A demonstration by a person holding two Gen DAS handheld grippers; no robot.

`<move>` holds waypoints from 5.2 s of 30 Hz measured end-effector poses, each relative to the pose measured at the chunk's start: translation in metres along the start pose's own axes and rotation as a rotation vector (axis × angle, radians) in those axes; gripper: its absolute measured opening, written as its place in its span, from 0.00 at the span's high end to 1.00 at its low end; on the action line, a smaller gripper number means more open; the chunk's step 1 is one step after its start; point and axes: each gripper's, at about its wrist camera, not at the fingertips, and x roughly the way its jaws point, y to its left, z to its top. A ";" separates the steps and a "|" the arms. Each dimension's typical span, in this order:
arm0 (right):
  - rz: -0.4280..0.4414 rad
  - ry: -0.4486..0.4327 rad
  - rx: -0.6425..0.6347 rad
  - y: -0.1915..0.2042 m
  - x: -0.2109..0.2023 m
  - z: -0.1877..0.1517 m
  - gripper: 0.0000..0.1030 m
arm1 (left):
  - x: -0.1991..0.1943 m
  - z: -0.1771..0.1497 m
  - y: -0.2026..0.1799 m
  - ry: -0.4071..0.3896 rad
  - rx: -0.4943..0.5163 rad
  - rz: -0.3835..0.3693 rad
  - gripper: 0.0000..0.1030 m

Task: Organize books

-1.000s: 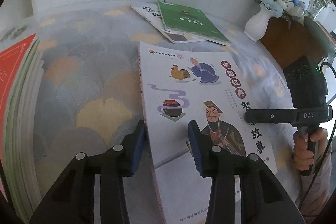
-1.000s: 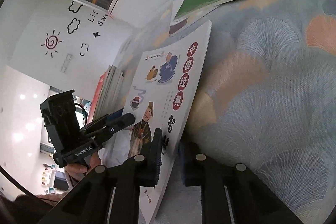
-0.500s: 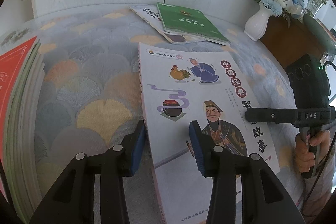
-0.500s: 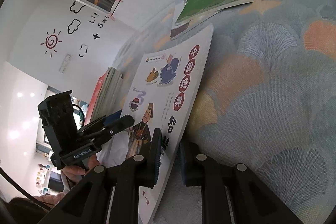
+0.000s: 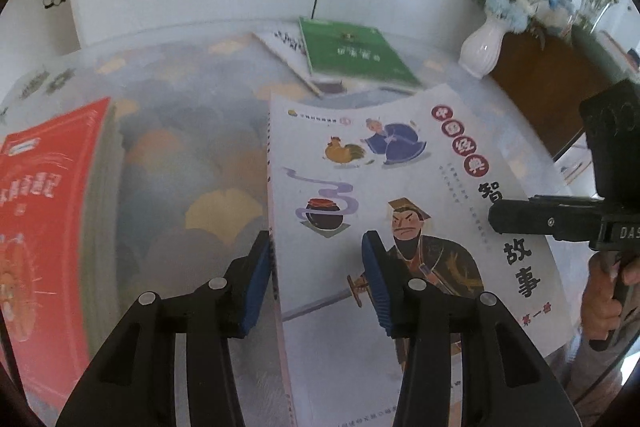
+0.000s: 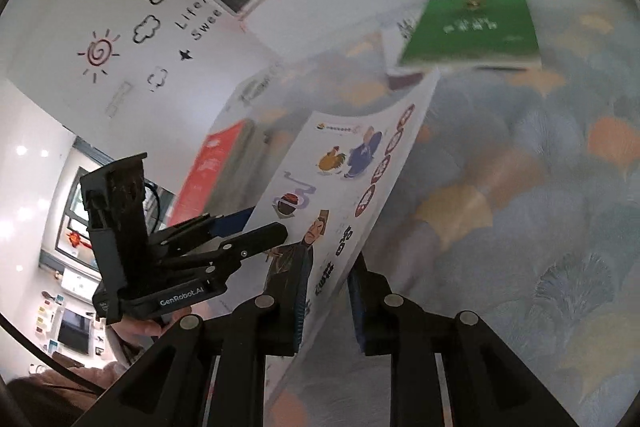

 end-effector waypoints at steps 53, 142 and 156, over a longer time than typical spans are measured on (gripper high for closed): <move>-0.049 0.159 -0.392 0.212 0.203 0.063 0.80 | -0.103 -0.006 0.230 -0.154 -0.138 0.116 0.60; -0.227 -0.305 0.185 -0.190 0.028 0.185 0.34 | 0.198 0.178 -0.050 -0.086 -0.013 0.173 0.25; -0.237 -0.268 0.175 -0.188 0.026 0.180 0.53 | 0.188 0.170 -0.073 -0.021 0.021 0.153 0.24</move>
